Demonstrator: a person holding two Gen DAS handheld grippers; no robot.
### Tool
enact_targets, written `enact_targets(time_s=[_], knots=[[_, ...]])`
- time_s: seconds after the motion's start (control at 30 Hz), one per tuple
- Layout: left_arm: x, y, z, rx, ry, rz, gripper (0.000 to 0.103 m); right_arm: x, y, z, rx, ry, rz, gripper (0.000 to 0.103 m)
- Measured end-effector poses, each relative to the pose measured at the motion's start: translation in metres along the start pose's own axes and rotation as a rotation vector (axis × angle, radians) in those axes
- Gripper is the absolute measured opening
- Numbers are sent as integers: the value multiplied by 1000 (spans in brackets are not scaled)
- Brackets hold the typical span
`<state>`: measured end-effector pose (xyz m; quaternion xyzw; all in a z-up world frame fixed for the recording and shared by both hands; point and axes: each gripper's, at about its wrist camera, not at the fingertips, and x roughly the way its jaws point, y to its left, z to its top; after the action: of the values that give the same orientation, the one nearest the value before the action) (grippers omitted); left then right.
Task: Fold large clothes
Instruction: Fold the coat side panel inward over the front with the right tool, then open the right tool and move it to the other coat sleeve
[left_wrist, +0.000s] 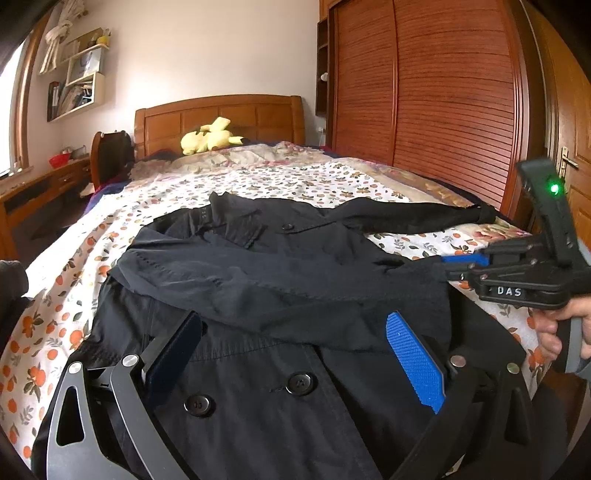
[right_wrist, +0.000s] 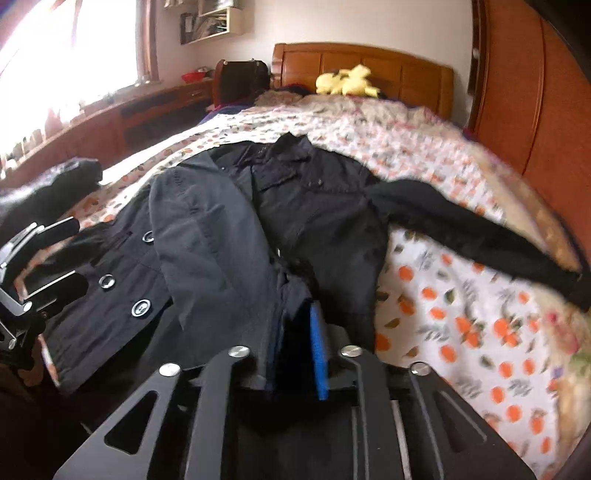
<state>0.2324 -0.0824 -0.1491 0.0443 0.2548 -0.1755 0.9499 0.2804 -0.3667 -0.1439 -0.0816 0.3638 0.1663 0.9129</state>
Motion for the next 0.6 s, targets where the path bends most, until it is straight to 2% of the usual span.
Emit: enact_targets(time_s=[0.1, 0.2, 0.47, 0.6], knots=[[1, -1, 0, 3, 5, 4, 101, -7, 5, 6, -20, -38, 1, 29], [1, -1, 0, 5, 5, 6, 101, -2, 8, 7, -24, -40, 25, 31], [0, 2, 1, 10, 16, 26, 101, 53, 10, -12, -40, 71, 54, 33], [-13, 7, 9, 8, 0, 39, 101, 60, 7, -19, -25, 66, 73, 34]])
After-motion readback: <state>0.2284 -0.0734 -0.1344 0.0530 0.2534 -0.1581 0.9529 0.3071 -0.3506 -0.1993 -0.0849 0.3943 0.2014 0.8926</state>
